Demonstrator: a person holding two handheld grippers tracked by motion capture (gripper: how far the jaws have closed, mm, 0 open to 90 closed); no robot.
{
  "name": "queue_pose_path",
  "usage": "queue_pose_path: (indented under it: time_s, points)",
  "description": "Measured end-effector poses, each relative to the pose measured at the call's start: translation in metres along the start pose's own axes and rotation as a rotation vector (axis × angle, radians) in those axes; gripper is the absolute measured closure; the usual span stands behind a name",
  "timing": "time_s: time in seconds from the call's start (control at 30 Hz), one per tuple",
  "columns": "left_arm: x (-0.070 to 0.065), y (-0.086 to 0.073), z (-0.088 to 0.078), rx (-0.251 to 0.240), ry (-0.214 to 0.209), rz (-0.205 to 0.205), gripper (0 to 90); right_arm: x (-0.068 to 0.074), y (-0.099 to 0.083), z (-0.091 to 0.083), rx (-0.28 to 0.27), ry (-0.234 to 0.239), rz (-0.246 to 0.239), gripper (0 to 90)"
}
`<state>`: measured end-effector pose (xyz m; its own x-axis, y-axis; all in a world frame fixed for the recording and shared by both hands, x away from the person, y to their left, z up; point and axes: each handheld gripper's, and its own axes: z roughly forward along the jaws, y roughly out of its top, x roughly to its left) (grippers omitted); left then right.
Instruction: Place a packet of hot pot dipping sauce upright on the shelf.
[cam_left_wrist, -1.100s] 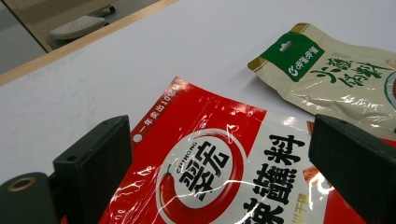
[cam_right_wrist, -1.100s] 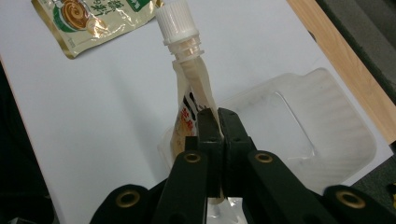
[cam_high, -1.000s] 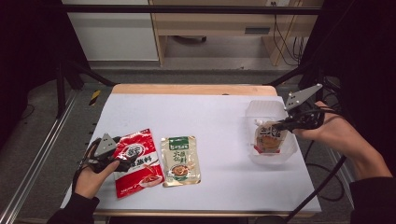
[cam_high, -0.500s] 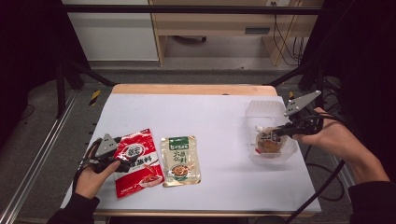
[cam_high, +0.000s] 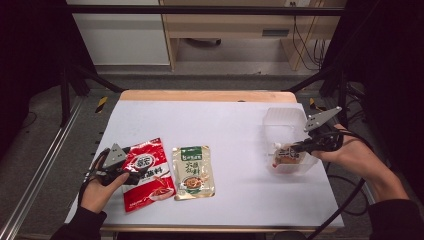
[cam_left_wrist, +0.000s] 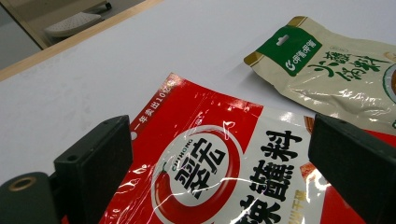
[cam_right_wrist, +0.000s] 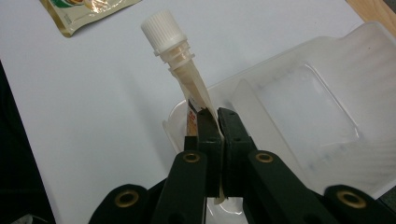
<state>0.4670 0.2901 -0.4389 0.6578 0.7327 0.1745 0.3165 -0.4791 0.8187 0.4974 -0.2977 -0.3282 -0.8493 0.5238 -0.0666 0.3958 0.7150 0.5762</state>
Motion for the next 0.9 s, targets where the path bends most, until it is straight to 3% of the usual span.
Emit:
queue_pose_path:
  time_s: [0.37,0.43,0.53,0.63,0.67,0.9]
  points:
    - [0.000,-0.001,0.001,0.001,-0.001,-0.003,6.4,-0.006,-0.015,0.000,-0.024,-0.004,0.022,84.1]
    - [0.000,-0.001,0.001,0.000,-0.004,-0.004,6.4,-0.006,-0.016,-0.001,-0.029,-0.009,0.023,79.1]
    - [0.000,-0.001,0.001,-0.003,-0.004,-0.005,6.4,-0.004,-0.016,-0.001,-0.035,-0.039,0.042,55.5]
    - [0.000,-0.001,0.002,0.003,-0.007,-0.003,6.4,-0.001,-0.013,-0.003,-0.054,-0.062,0.032,47.8]
    - [-0.001,-0.001,0.002,0.005,-0.009,-0.001,6.4,0.003,-0.011,-0.004,-0.069,-0.089,0.015,37.6]
    - [-0.002,0.000,0.002,0.010,-0.014,0.004,6.4,0.021,0.007,-0.010,-0.122,-0.113,-0.032,21.9]
